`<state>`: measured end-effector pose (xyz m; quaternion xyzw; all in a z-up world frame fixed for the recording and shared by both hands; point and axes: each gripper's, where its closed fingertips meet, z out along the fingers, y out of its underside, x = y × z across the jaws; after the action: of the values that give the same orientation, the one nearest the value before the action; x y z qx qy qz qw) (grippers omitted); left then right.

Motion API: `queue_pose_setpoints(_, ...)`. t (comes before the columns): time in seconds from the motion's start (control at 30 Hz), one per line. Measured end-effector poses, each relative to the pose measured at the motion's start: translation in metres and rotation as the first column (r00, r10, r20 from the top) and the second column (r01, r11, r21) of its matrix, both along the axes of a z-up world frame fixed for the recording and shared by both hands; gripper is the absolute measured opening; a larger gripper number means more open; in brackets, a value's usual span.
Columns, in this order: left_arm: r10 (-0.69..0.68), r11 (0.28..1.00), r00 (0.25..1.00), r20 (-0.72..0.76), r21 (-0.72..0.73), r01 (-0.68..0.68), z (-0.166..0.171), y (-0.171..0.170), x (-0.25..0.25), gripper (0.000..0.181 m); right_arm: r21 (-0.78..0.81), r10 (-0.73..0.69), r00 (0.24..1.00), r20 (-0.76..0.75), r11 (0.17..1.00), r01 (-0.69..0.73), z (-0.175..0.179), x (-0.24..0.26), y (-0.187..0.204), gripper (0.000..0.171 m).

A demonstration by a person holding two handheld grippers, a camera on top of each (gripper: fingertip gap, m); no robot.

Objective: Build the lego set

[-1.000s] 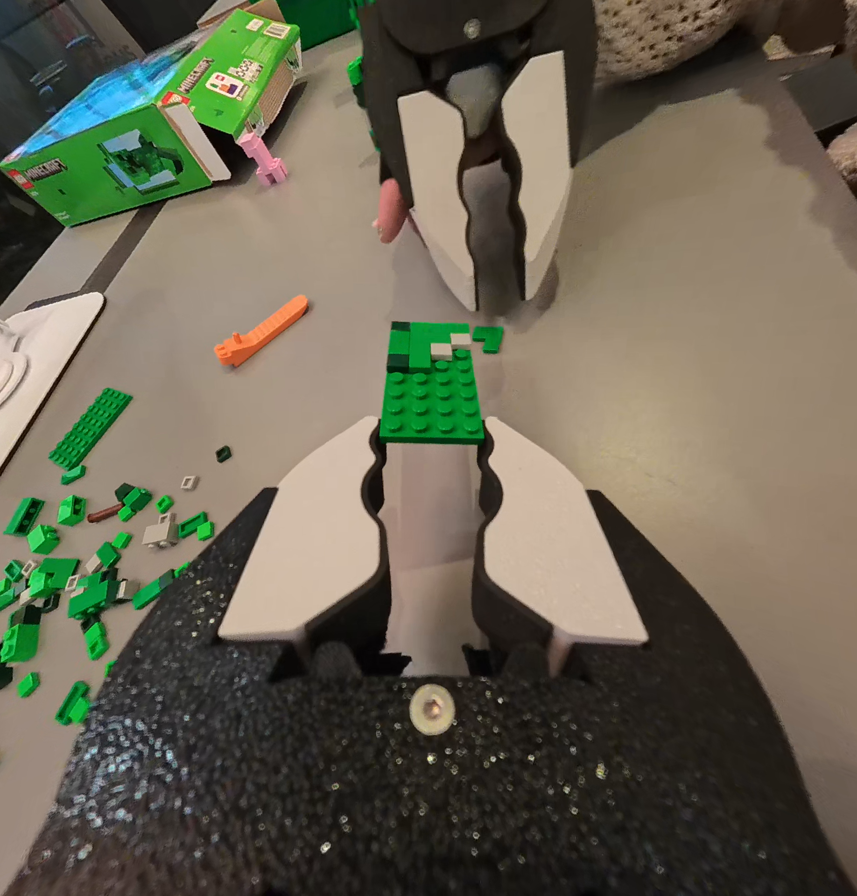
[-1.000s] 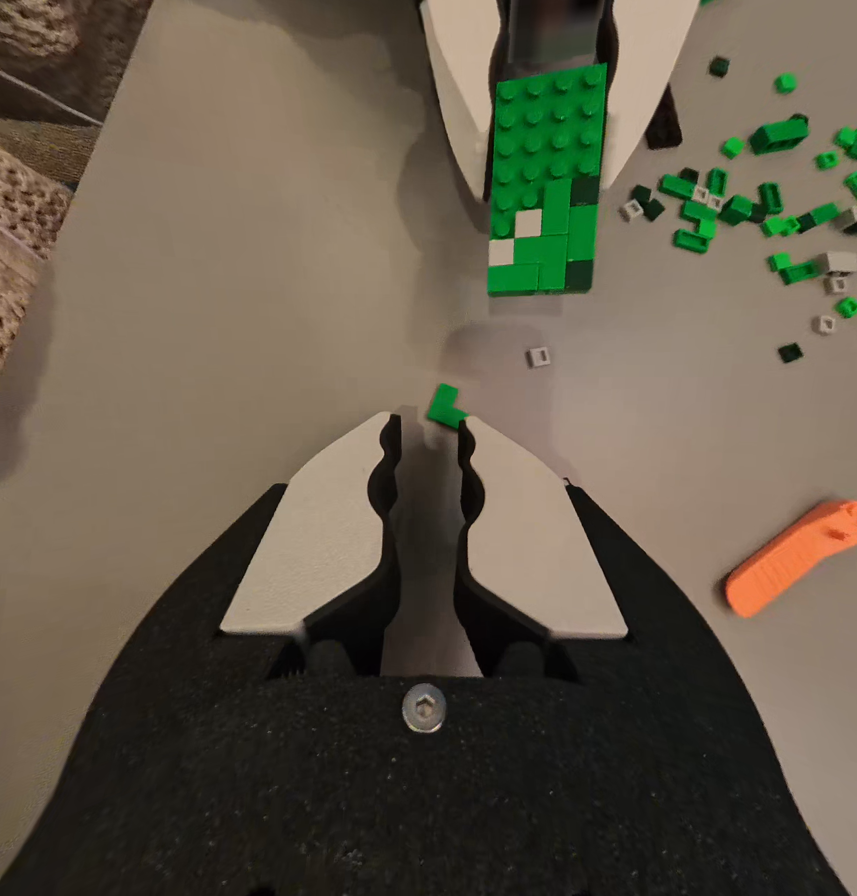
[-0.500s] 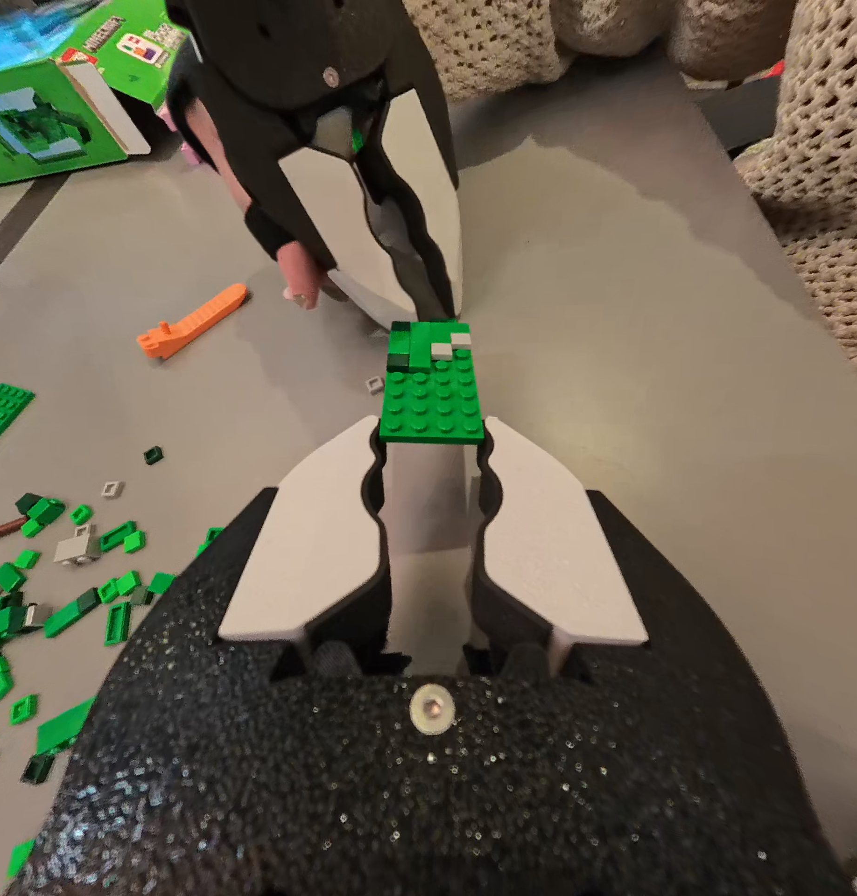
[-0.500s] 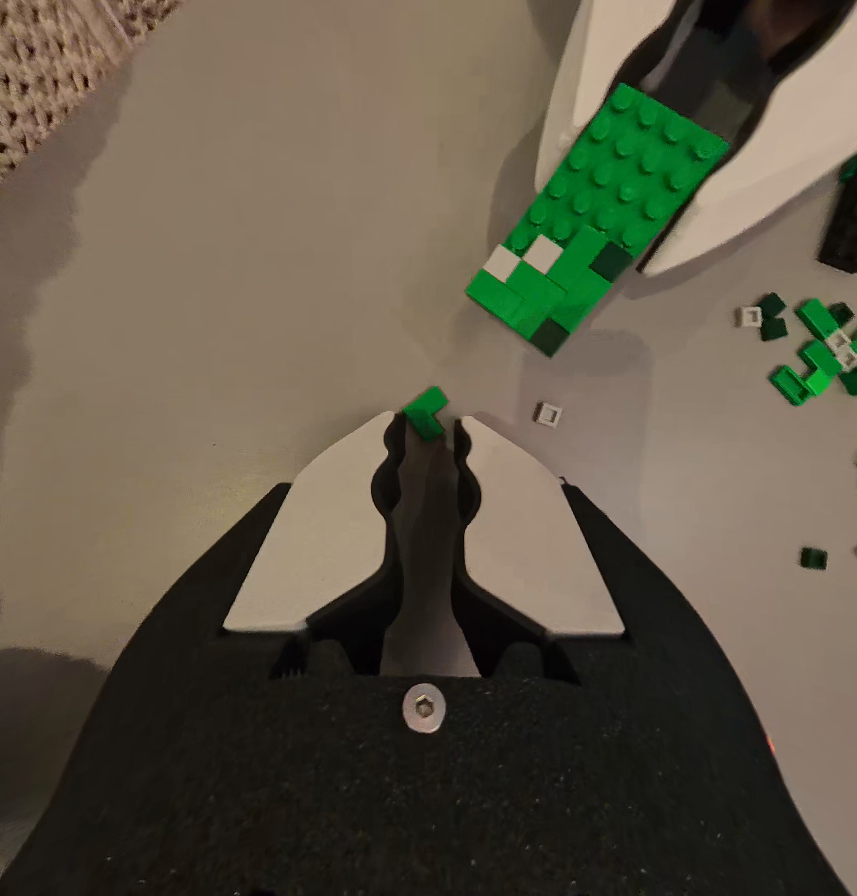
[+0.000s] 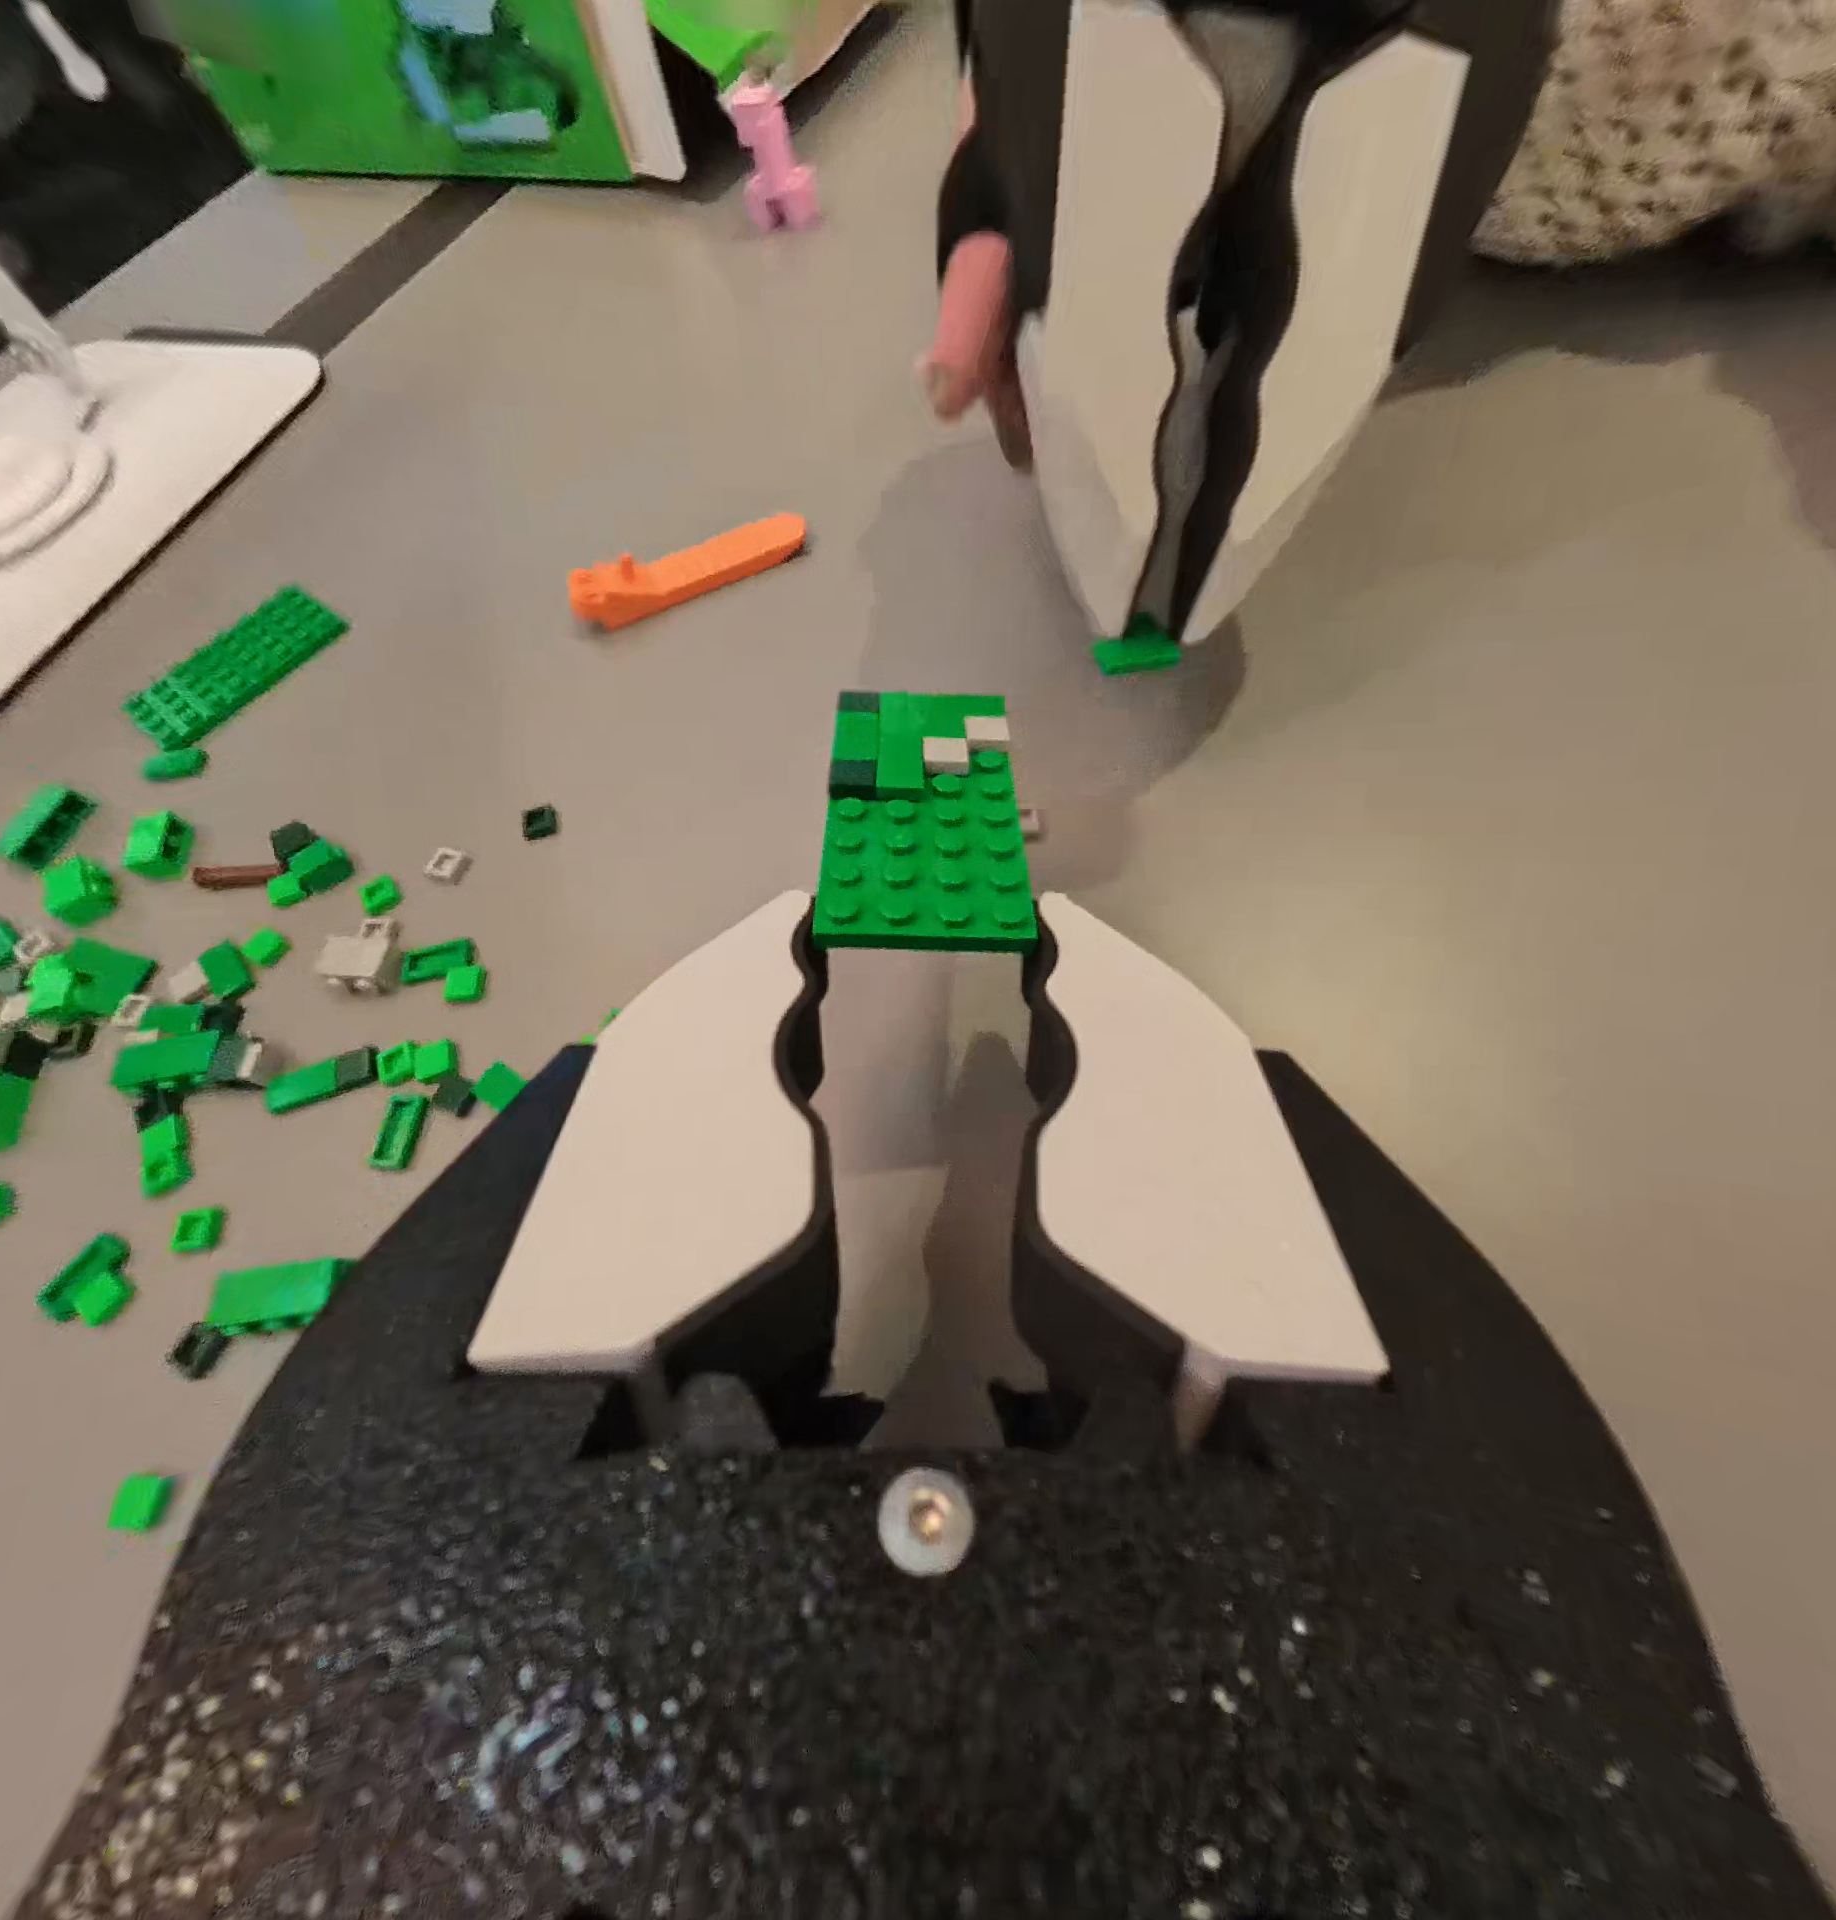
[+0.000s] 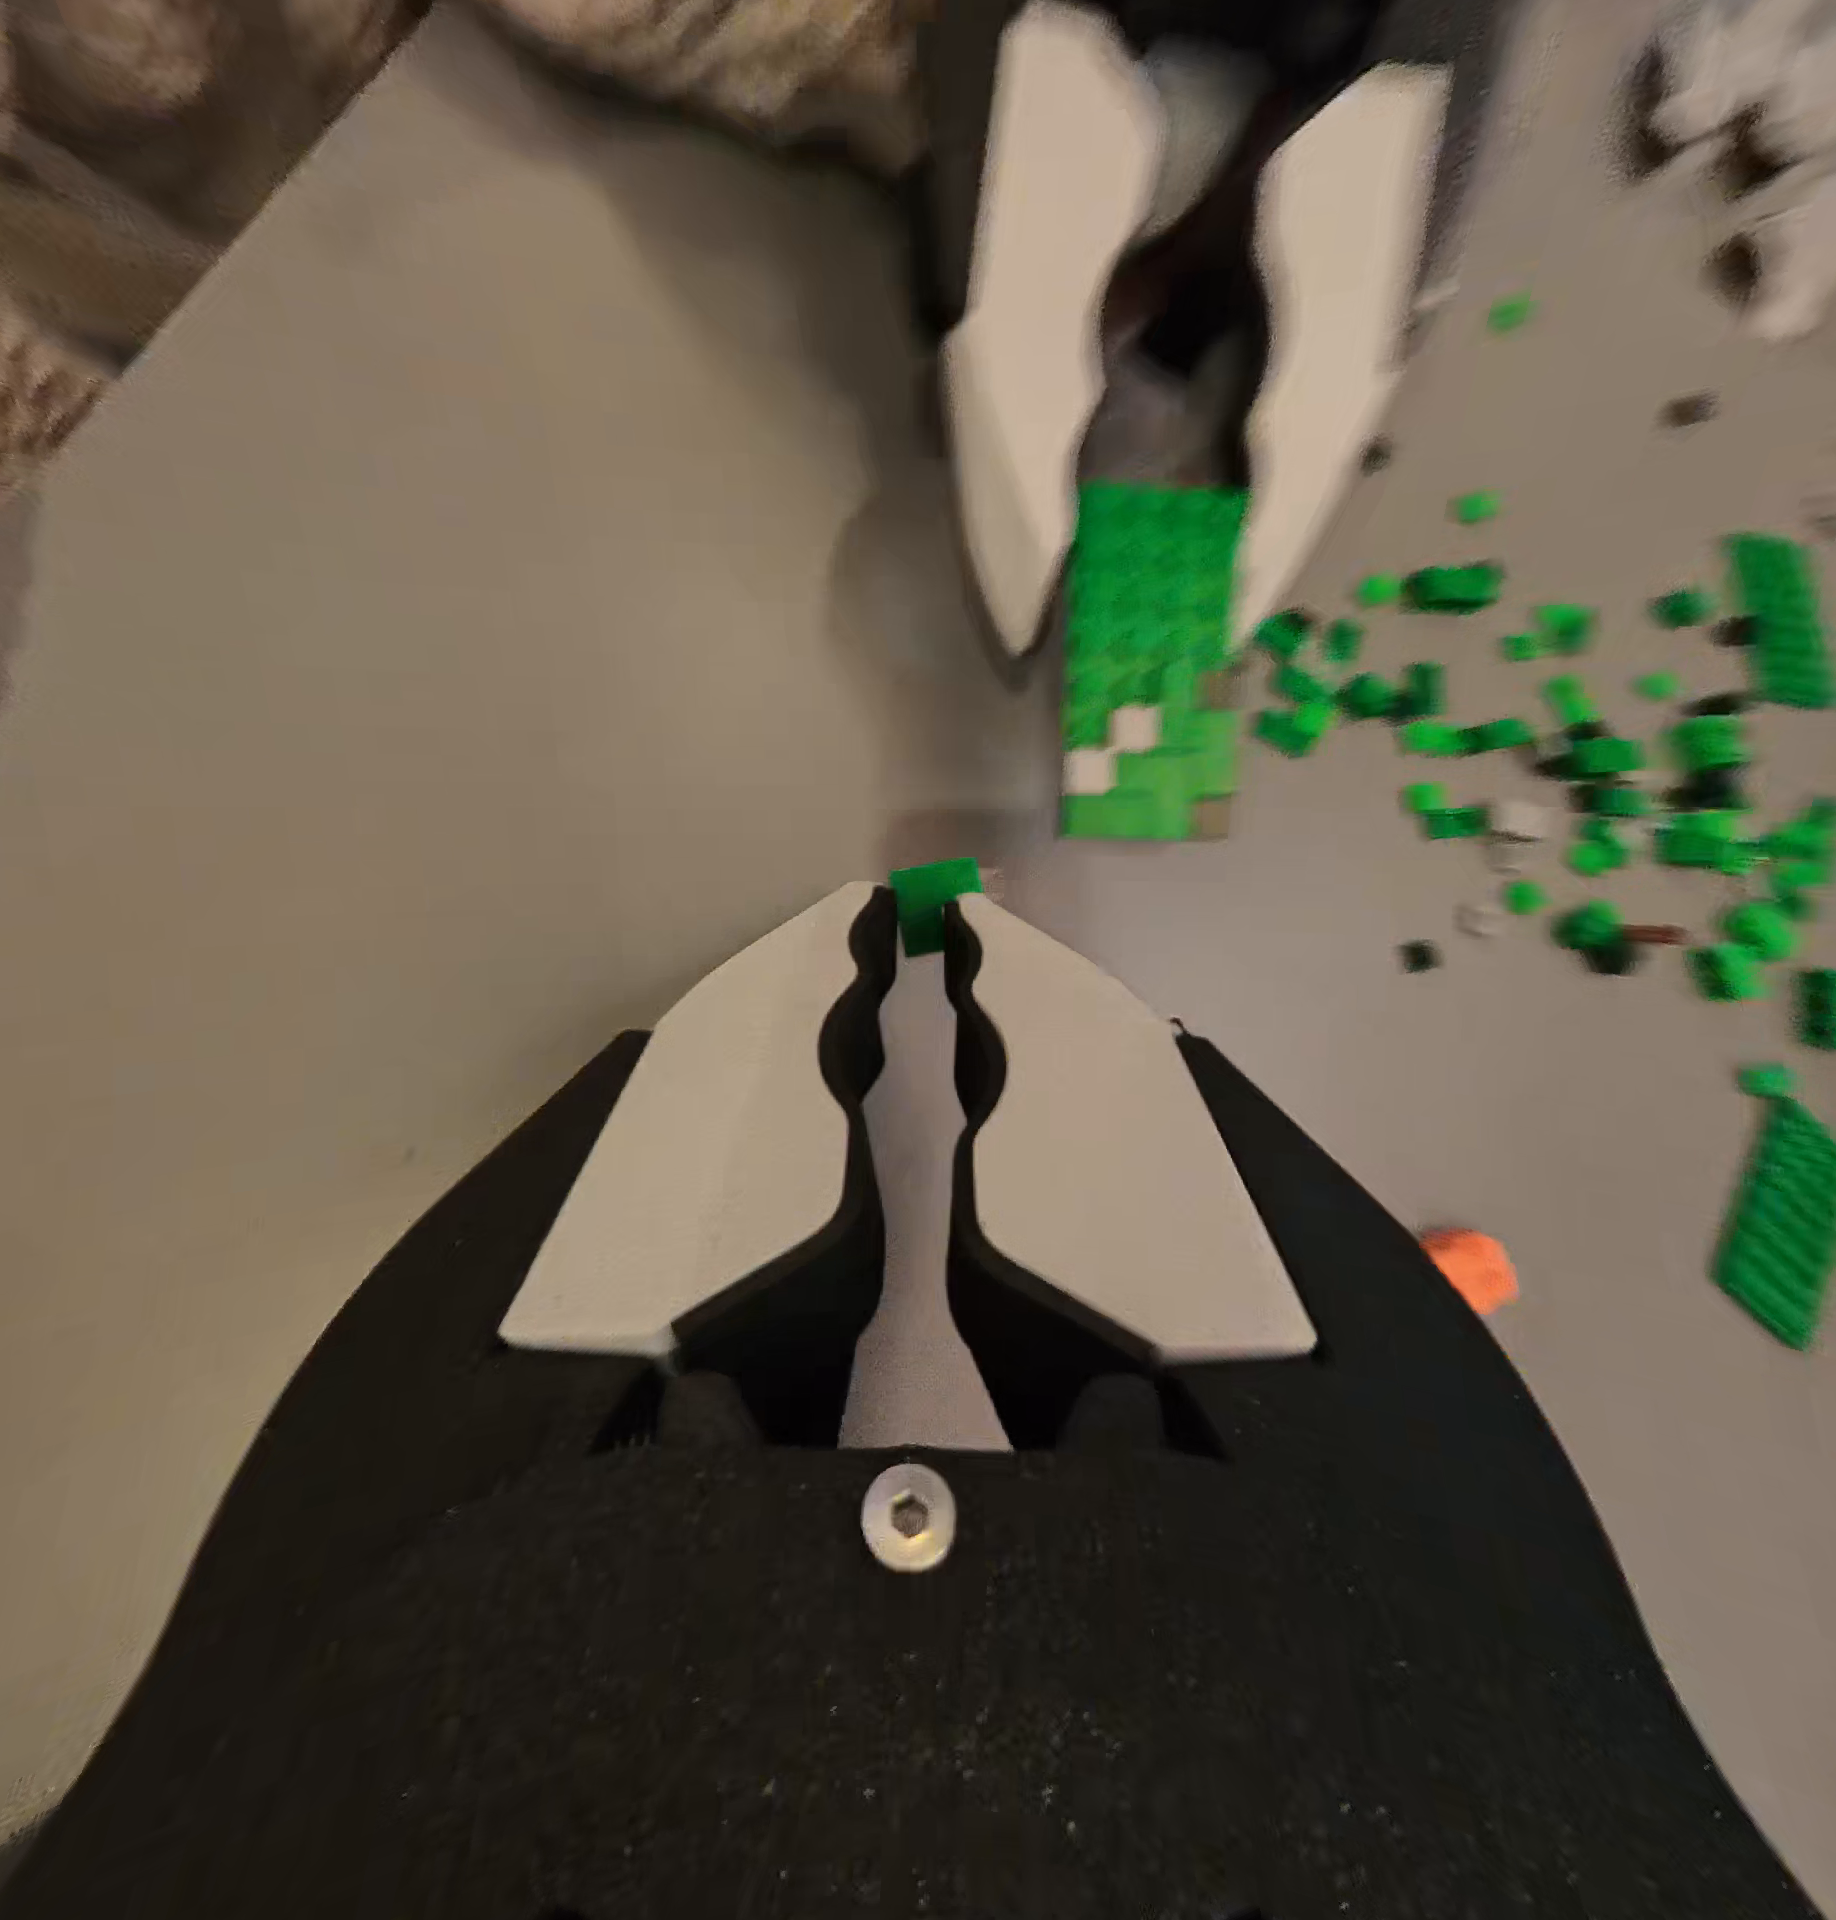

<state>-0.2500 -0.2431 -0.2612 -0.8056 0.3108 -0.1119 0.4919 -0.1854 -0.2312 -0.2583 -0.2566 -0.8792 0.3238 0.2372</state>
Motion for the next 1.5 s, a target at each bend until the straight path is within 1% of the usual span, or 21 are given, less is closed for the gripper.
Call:
queue_pose_setpoints(0.07, 0.017, 1.000, 0.999, 0.036, 0.017, -0.017, 0.005, 0.003, 0.009, 0.035, -0.082, -0.061, 0.996, -0.065, 0.995, 0.055, 0.020, -0.009, -0.002, 0.008)
queue_pose_setpoints(0.13, 0.008, 0.999, 0.996, 0.083, 0.032, -0.010, 0.010, 0.004, 0.020, 0.035, -0.140, -0.085, 0.993, -0.081, 0.988, 0.073, 0.031, -0.015, -0.008, 0.008)
queue_pose_setpoints(0.23, -0.018, 0.999, 0.989, 0.146, 0.049, 0.011, 0.015, 0.005, 0.029, 0.035, -0.120, -0.096, 0.990, -0.102, 0.989, 0.084, 0.035, -0.021, -0.009, 0.008)
queue_pose_setpoints(0.33, -0.009, 0.998, 0.988, 0.153, 0.061, -0.001, 0.017, 0.005, 0.026, 0.035, -0.107, -0.100, 0.992, -0.070, 0.990, 0.092, 0.031, -0.023, -0.011, 0.008)
queue_pose_setpoints(0.47, -0.006, 0.997, 0.988, 0.154, 0.073, -0.006, 0.020, 0.005, 0.024, 0.035, -0.113, -0.126, 0.990, -0.069, 0.987, 0.117, 0.032, -0.026, -0.009, 0.008)
queue_pose_setpoints(0.8, -0.004, 0.997, 0.986, 0.166, 0.080, -0.010, 0.022, 0.005, 0.023, 0.035, -0.056, -0.144, 0.985, -0.094, 0.989, 0.139, 0.035, -0.029, -0.008, 0.009)
queue_pose_setpoints(0.87, -0.004, 0.997, 0.985, 0.173, 0.079, -0.010, 0.023, 0.005, 0.023, 0.035, -0.041, -0.150, 0.983, -0.106, 0.988, 0.146, 0.035, -0.029, -0.007, 0.015)
queue_pose_setpoints(0.93, 0.002, 0.997, 0.983, 0.182, 0.079, -0.016, 0.023, 0.006, 0.022, 0.035, -0.032, -0.174, 0.976, -0.134, 0.985, 0.171, 0.037, -0.031, -0.005, 0.026)
queue_pose_setpoints(1.07, 0.008, 0.997, 0.981, 0.192, 0.075, -0.023, 0.023, 0.007, 0.020, 0.035, -0.002, -0.163, 0.973, -0.165, 0.986, 0.165, 0.034, -0.026, -0.009, 0.027)
queue_pose_setpoints(1.2, 0.016, 0.997, 0.979, 0.204, 0.072, -0.032, 0.023, 0.008, 0.019, 0.035, 0.049, -0.170, 0.955, -0.241, 0.981, 0.187, 0.036, -0.027, -0.006, 0.029)
queue_pose_setpoints(1.27, 0.020, 0.997, 0.979, 0.204, 0.071, -0.035, 0.023, 0.008, 0.018, 0.035, 0.087, -0.183, 0.941, -0.285, 0.973, 0.216, 0.038, -0.029, -0.004, 0.034)
queue_pose_setpoints(1.37, 0.029, 0.996, 0.980, 0.199, 0.072, -0.044, 0.022, 0.009, 0.016, 0.035, 0.140, -0.247, 0.889, -0.387, 0.937, 0.321, 0.046, -0.034, 0.003, 0.036)
queue_pose_setpoints(1.47, 0.034, 0.996, 0.979, 0.203, 0.072, -0.049, 0.022, 0.009, 0.015, 0.035, 0.171, -0.289, 0.875, -0.389, 0.911, 0.376, 0.045, -0.032, 0.002, 0.038)
queue_pose_setpoints(1.5, 0.036, 0.996, 0.979, 0.202, 0.072, -0.051, 0.022, 0.009, 0.014, 0.035, 0.143, -0.319, 0.870, -0.375, 0.908, 0.395, 0.046, -0.031, 0.003, 0.034)
